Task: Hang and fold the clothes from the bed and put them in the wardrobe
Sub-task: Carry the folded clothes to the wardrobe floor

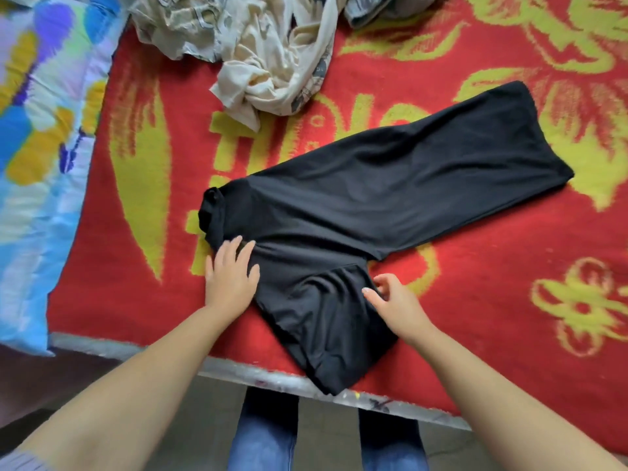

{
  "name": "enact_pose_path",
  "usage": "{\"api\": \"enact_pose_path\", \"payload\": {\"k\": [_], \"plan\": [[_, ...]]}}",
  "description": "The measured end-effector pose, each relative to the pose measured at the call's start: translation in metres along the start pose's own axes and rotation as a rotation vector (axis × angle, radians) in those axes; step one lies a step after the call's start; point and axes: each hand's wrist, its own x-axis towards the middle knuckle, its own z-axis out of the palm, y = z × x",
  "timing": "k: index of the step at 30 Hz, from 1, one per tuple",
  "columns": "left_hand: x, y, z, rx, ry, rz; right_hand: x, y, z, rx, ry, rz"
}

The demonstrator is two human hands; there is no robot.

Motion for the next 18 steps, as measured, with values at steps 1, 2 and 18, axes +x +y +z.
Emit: {"api": "enact_pose_path", "payload": {"k": [1,2,18], "plan": [[0.007,-0.013,-0.003,0.020,0.032,0.060,-0.003,0.001,0.008,-0.012,0.009,0.027],[0.016,-0.022,-0.008,0.009,0.094,0.086,-0.005,0.002,0.013,-0.039,0.010,0.037],[0.077,-0.069,-0.041,-0.496,0.235,-0.336,-0.033,-0.001,0.002,0.395,-0.353,0.334]]}}
